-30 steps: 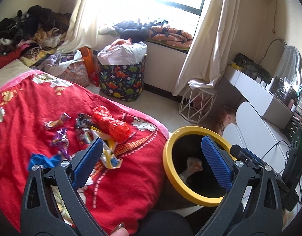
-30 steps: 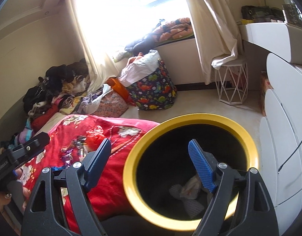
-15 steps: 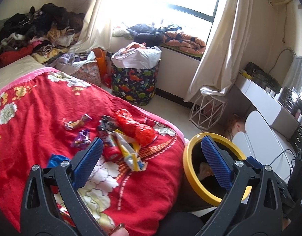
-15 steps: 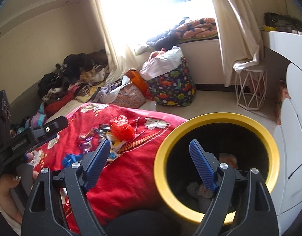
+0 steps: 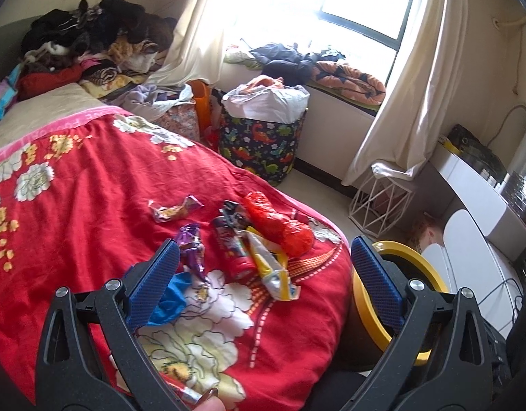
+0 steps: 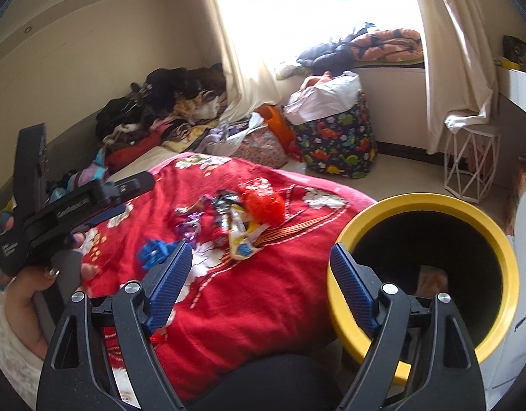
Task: Collect trash
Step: 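Move both open grippers back toward the trash on the bedspread, then grasp the blue plastic bag with the left gripper while the right grasps the red snack packet, then carry the blue bag and red snack packet over the yellow-rimmed bin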
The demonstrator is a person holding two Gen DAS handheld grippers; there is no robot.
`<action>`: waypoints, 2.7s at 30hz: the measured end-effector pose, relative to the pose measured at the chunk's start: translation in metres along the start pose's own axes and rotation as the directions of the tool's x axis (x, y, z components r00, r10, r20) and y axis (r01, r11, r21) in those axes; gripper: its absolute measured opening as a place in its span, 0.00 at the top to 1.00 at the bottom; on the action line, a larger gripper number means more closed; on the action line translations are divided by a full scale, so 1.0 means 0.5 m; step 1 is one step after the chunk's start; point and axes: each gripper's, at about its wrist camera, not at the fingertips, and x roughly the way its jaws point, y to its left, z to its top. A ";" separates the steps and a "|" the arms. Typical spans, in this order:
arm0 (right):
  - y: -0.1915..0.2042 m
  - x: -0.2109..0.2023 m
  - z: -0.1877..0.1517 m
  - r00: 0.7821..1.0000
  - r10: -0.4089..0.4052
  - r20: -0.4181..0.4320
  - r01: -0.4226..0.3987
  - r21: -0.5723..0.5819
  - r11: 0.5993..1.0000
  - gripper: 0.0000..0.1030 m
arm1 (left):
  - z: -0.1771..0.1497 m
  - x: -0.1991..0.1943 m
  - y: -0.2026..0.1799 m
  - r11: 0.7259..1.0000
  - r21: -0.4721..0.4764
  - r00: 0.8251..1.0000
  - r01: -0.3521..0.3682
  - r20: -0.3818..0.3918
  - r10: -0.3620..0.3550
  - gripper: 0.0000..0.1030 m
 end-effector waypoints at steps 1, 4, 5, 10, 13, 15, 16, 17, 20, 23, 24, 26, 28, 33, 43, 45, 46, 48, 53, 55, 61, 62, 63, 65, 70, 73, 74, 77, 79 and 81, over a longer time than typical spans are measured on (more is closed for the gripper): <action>0.004 0.003 -0.001 1.000 0.011 -0.005 -0.011 -0.004 1.000 0.22 | 0.001 0.000 0.006 1.000 -0.004 1.000 -0.004 0.000 0.004 0.11; 0.023 0.009 -0.005 0.999 0.044 -0.025 -0.044 -0.021 0.999 0.22 | 0.005 -0.001 0.022 1.000 -0.012 1.000 -0.018 0.001 0.018 0.11; 0.030 0.011 -0.006 0.998 0.056 -0.032 -0.057 -0.028 0.998 0.22 | 0.006 -0.001 0.029 1.000 -0.012 1.000 -0.026 0.000 0.026 0.11; 0.067 0.023 -0.013 0.993 0.101 -0.065 -0.105 -0.065 0.992 0.22 | 0.009 0.004 0.067 0.998 -0.021 0.998 -0.063 -0.020 0.063 0.11; 0.096 0.033 -0.022 0.986 0.136 -0.096 -0.145 -0.095 0.985 0.22 | 0.010 0.007 0.095 0.996 -0.040 0.996 -0.082 -0.034 0.081 0.11; 0.112 0.042 -0.029 0.981 0.153 -0.123 -0.167 -0.116 0.979 0.22 | 0.010 0.009 0.110 0.994 -0.043 0.994 -0.102 -0.043 0.100 0.11; 0.121 0.047 -0.033 0.978 0.160 -0.136 -0.177 -0.129 0.976 0.22 | 0.010 0.010 0.119 0.993 -0.047 0.993 -0.108 -0.048 0.106 0.11; 0.131 0.054 -0.038 0.973 0.168 -0.157 -0.191 -0.143 0.971 0.23 | 0.010 0.011 0.127 0.992 -0.053 0.992 -0.113 -0.053 0.110 0.11; 0.155 0.071 -0.053 0.958 0.193 -0.210 -0.229 -0.165 0.959 0.25 | 0.008 0.015 0.154 0.988 -0.073 0.989 -0.133 -0.073 0.128 0.11; 0.172 0.083 -0.065 0.946 0.206 -0.249 -0.254 -0.180 0.950 0.28 | 0.004 0.017 0.171 0.986 -0.088 0.987 -0.143 -0.086 0.136 0.11; 0.176 0.084 -0.066 0.944 0.208 -0.256 -0.259 -0.185 0.948 0.28 | 0.003 0.018 0.177 0.985 -0.094 0.987 -0.145 -0.089 0.136 0.11; 0.185 0.088 -0.070 0.939 0.212 -0.270 -0.268 -0.193 0.944 0.29 | 0.001 0.020 0.187 0.984 -0.100 0.986 -0.146 -0.096 0.137 0.11; 0.190 0.093 -0.071 0.935 0.214 -0.282 -0.276 -0.200 0.940 0.29 | -0.002 0.024 0.196 0.983 -0.104 0.984 -0.150 -0.108 0.139 0.11; 0.211 0.120 -0.083 0.916 0.220 -0.336 -0.300 -0.209 0.931 0.34 | -0.017 0.037 0.222 0.981 -0.125 0.980 -0.151 -0.150 0.131 0.21; 0.247 0.183 -0.121 0.857 0.193 -0.478 -0.329 -0.219 0.919 0.54 | -0.056 0.079 0.257 0.976 -0.205 0.969 -0.072 -0.246 0.020 0.45; 0.253 0.194 -0.127 0.846 0.188 -0.498 -0.333 -0.219 0.917 0.57 | -0.064 0.087 0.257 0.975 -0.215 0.966 -0.057 -0.259 -0.001 0.45; 0.255 0.199 -0.130 0.843 0.187 -0.505 -0.335 -0.220 0.916 0.58 | -0.068 0.090 0.256 0.974 -0.219 0.965 -0.053 -0.262 -0.006 0.45; 0.261 0.209 -0.136 0.832 0.180 -0.525 -0.339 -0.224 0.914 0.62 | -0.074 0.098 0.256 0.972 -0.230 0.963 -0.046 -0.271 -0.019 0.45; 0.262 0.224 -0.157 0.820 0.147 -0.554 -0.325 -0.239 0.915 0.81 | -0.088 0.110 0.258 0.970 -0.238 0.960 -0.044 -0.280 -0.025 0.51; 0.261 0.227 -0.159 0.820 0.140 -0.555 -0.318 -0.238 0.918 0.83 | -0.090 0.112 0.254 0.972 -0.231 0.959 -0.047 -0.282 -0.021 0.56; 0.251 0.218 -0.159 0.829 0.141 -0.541 -0.308 -0.233 0.922 0.84 | -0.091 0.111 0.246 0.976 -0.210 0.959 -0.057 -0.284 -0.005 0.80; 0.249 0.216 -0.158 0.830 0.142 -0.540 -0.307 -0.231 0.923 0.84 | -0.090 0.110 0.246 0.977 -0.205 0.959 -0.059 -0.282 -0.001 0.81; 0.247 0.213 -0.157 0.834 0.142 -0.534 -0.304 -0.229 0.925 0.85 | -0.089 0.108 0.244 0.978 -0.202 0.960 -0.058 -0.279 -0.001 0.83; 0.239 0.206 -0.155 0.839 0.147 -0.525 -0.302 -0.224 0.926 0.86 | -0.087 0.106 0.242 0.979 -0.198 0.961 -0.053 -0.276 -0.004 0.87; 0.231 0.194 -0.149 0.849 0.148 -0.507 -0.290 -0.213 0.933 0.87 | -0.074 0.089 0.234 0.982 -0.182 0.970 -0.045 -0.241 0.000 0.90; 0.224 0.184 -0.142 0.859 0.159 -0.486 -0.290 -0.207 0.934 0.87 | -0.058 0.074 0.231 0.984 -0.174 0.977 -0.045 -0.213 0.007 0.91; 0.223 0.180 -0.139 0.864 0.160 -0.478 -0.289 -0.208 0.934 0.87 | -0.052 0.069 0.231 0.984 -0.173 0.979 -0.045 -0.205 0.009 0.91; 0.219 0.170 -0.132 0.873 0.166 -0.458 -0.287 -0.208 0.935 0.88 | -0.035 0.054 0.229 0.984 -0.173 0.984 -0.041 -0.177 0.010 0.91; 0.217 0.162 -0.126 0.879 0.172 -0.444 -0.286 -0.205 0.936 0.88 | -0.024 0.045 0.226 0.985 -0.168 0.987 -0.040 -0.160 0.012 0.91; 0.215 0.155 -0.123 0.885 0.175 -0.431 -0.284 -0.202 0.937 0.88 | -0.017 0.036 0.223 0.985 -0.166 0.989 -0.037 -0.146 0.013 0.92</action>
